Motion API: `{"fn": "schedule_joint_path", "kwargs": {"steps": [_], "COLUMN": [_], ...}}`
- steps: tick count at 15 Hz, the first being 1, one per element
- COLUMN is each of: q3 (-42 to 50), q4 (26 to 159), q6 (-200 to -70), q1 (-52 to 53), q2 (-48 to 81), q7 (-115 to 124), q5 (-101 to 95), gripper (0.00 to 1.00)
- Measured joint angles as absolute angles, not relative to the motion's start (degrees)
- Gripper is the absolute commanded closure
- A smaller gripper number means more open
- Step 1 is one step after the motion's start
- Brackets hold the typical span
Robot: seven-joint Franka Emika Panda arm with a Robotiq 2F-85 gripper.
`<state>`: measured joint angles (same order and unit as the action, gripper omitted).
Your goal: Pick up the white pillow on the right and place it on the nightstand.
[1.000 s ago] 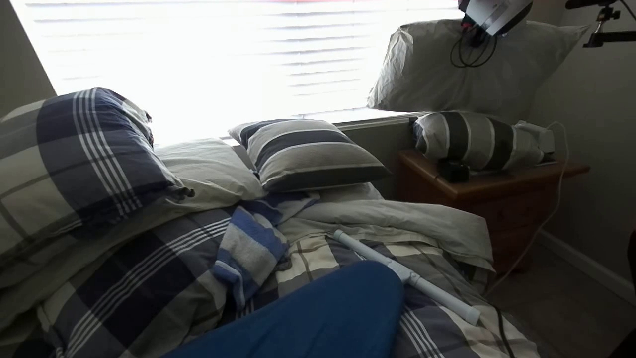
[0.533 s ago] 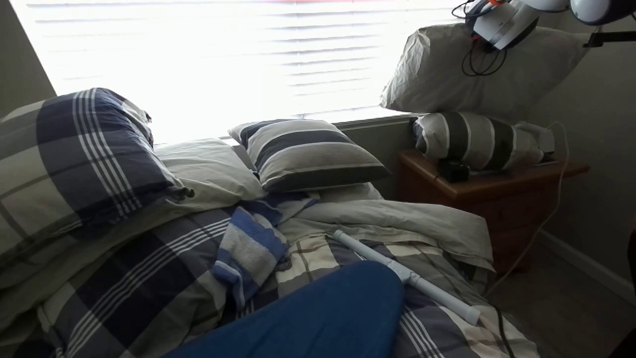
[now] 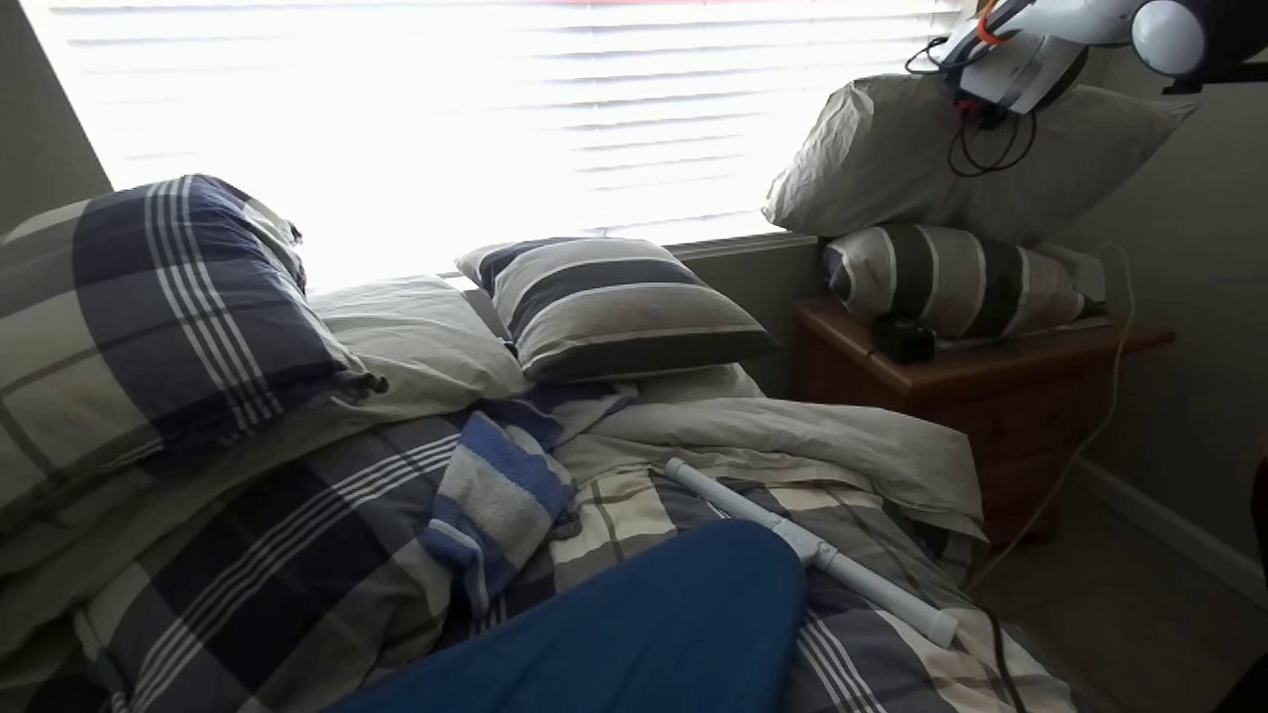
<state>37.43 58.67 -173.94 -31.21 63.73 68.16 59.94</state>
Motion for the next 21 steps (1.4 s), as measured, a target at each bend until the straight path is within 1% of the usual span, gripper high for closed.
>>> {"fn": "schedule_joint_path", "kwargs": {"steps": [5, 9, 11, 16, 18, 19, 21], "q3": [39.89, 38.98, 38.37, 38.74, 39.01, 38.94, 38.92], "q4": [58.66, 59.55, 60.77, 62.95, 62.95, 62.97, 63.60], "q6": [-166.82, -165.63, -165.74, -165.73, -165.60, -164.90, -162.04], "q1": [-31.14, -31.34, -31.38, -31.42, -31.20, -31.07, -30.53], "q2": [63.93, 64.23, 64.25, 64.20, 64.00, 63.59, 62.01], "q7": [64.73, 61.55, 61.43, 61.69, 60.03, 58.02, 53.20], "q5": [54.16, 47.51, 41.95, 30.00, 29.41, 29.17, 28.47], "gripper": [0.95, 0.95, 0.54, 0.21, 0.07, 0.02, 0.00]}}
